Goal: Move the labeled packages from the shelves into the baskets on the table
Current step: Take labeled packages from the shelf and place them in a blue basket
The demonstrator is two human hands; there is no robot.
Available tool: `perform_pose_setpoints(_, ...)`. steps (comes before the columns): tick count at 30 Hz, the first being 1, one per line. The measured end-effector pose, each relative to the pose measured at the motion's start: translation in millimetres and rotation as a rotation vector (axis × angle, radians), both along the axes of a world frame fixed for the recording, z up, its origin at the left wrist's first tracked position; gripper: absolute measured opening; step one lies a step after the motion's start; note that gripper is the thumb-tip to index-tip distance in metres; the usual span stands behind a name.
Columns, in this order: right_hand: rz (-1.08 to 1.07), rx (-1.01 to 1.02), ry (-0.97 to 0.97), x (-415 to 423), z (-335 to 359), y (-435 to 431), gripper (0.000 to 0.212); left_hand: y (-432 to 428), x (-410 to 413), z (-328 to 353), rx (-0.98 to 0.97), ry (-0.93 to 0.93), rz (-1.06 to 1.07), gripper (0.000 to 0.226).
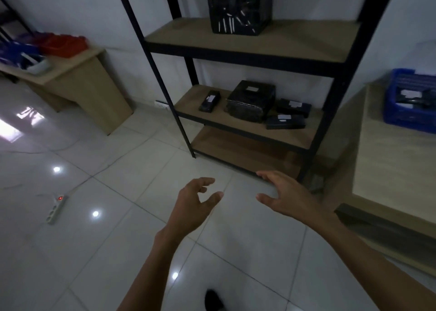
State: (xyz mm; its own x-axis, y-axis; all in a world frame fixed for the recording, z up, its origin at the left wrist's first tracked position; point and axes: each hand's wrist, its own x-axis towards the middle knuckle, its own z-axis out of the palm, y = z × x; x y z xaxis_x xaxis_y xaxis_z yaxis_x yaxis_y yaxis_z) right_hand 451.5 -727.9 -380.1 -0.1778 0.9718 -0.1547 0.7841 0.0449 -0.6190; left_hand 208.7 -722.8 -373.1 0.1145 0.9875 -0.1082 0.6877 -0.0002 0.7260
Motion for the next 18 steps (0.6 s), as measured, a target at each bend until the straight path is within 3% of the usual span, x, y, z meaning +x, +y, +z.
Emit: perform_pose_setpoints(18, -0.216, -0.128, 0.130, -130.5, -75.2, 318.0, 0.061, 371.5, -113.2, -68.5, -0.201, 0.016, -0.146, 0.045)
